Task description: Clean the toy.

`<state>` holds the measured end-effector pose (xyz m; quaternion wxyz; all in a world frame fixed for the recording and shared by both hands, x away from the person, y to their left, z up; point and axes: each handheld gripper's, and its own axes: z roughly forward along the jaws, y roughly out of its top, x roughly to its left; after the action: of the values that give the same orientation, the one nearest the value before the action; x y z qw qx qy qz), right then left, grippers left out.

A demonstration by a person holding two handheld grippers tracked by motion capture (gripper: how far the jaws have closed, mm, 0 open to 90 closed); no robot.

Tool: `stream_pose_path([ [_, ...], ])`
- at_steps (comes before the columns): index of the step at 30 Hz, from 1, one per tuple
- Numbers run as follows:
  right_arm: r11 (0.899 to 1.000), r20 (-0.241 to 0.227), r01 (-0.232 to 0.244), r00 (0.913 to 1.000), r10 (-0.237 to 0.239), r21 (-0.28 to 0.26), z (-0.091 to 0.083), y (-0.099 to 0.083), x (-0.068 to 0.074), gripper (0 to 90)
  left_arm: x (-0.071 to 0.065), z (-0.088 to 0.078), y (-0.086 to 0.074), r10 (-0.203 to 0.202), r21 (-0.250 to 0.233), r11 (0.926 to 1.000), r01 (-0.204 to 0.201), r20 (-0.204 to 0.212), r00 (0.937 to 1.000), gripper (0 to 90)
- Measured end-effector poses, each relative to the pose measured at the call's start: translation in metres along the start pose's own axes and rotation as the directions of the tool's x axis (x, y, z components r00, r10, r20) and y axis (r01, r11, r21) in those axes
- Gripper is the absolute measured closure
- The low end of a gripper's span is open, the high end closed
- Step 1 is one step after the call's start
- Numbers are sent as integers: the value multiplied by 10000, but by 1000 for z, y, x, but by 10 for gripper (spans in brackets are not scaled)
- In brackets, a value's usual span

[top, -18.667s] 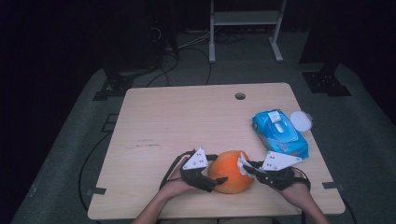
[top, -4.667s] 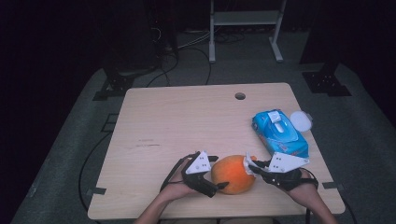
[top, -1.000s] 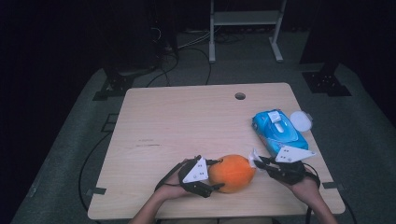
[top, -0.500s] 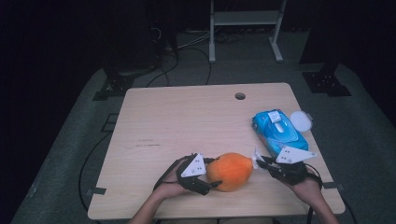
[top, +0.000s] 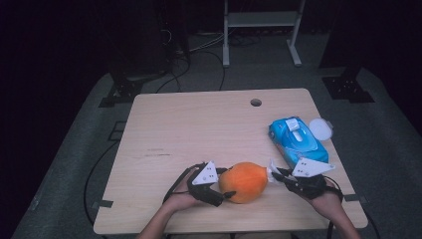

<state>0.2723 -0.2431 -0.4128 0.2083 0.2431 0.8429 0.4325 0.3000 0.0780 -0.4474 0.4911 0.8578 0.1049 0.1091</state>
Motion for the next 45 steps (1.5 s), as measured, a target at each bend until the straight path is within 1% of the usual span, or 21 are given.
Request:
stream_pose_path([
  [3, 9989, -410, 317, 9986, -331, -352, 2, 11, 10, 791, -1, 2, 1, -129, -85, 9999, 128, -83, 9999, 235],
  [4, 9979, -531, 498, 9972, -519, -416, 4, 15, 16, 791, -1, 2, 1, -150, -75, 9999, 150, -91, 9998, 235],
  [6, 9962, -464, 797, 9956, -814, -361, 8, 19, 21, 790, 0, 1, 0, -175, -55, 9998, 175, -48, 9998, 236],
  [8, 9974, -565, 561, 9967, -586, -442, 9, 15, 17, 790, 1, 1, -1, -294, -136, 9995, 293, -33, 9996, 238],
  [13, 9999, -237, 4, 9997, -7, -131, 8, 0, 4, 791, 2, 1, -1, -394, -222, 9990, 394, 6, 9992, 237],
  [15, 9999, -116, -91, 9999, 90, -44, 8, -3, 3, 790, 3, 1, -1, -488, -253, 9985, 488, 5, 9988, 234],
  [17, 10000, -71, 1, 10000, -2, -81, 8, 0, 5, 791, 4, 2, -2, -675, -296, 9973, 675, 9, 9977, 223],
  [19, 9992, -32, 274, 9996, -275, -277, 9, 7, 12, 791, 4, 3, -2, -919, -430, 9949, 917, -19, 9958, 218],
  [21, 9956, -451, 700, 9963, -728, -620, 10, 19, 27, 791, 3, 4, -1, -874, -430, 9953, 870, -56, 9962, 219],
  [24, 9882, -708, 1346, 9876, -1398, -734, 15, 31, 43, 790, 1, 4, 1, -677, -318, 9972, 674, -89, 9977, 231],
  [25, 9879, -669, 1409, 9871, -1452, -653, 16, 31, 44, 791, 1, 3, 0, -666, -326, 9973, 663, -84, 9977, 236],
  [26, 9887, -694, 1344, 9879, -1389, -663, 17, 30, 42, 791, 1, 3, 0, -673, -356, 9971, 670, -59, 9977, 243],
  [28, 9938, -688, 876, 9934, -923, -685, 15, 23, 32, 791, 1, 2, 0, -649, -396, 9971, 648, -19, 9979, 245],
  [32, 9988, -296, 212, 9993, -225, -450, 11, 7, 12, 791, 1, 3, 1, -637, -541, 9965, 641, 83, 9979, 235],
  [33, 9994, -155, 104, 9998, -109, -320, 9, 4, 9, 791, 1, 4, 1, -667, -552, 9962, 670, 65, 9977, 219],
  [35, 9995, -139, 49, 9999, -53, -322, 9, 4, 9, 791, 0, 6, 2, -687, -502, 9964, 687, 7, 9976, 204],
  [37, 9990, -110, 289, 9995, -293, -351, 10, 10, 16, 792, 1, 6, 2, -714, -461, 9964, 711, -34, 9974, 198],
  [40, 9959, -543, 534, 9969, -575, -733, 12, 22, 30, 791, 0, 7, 1, -796, -521, 9955, 790, -87, 9968, 198],
  [41, 9945, -663, 660, 9952, -714, -810, 13, 25, 34, 791, -1, 8, 2, -734, -545, 9959, 727, -103, 9972, 199],
  [43, 9904, -684, 1137, 9905, -1192, -791, 17, 31, 43, 791, -3, 7, 2, -577, -532, 9969, 574, -52, 9983, 198],
  [45, 9900, -665, 1227, 9896, -1273, -689, 18, 30, 42, 791, -3, 5, 1, -361, -782, 9962, 375, 193, 9992, 176],
])
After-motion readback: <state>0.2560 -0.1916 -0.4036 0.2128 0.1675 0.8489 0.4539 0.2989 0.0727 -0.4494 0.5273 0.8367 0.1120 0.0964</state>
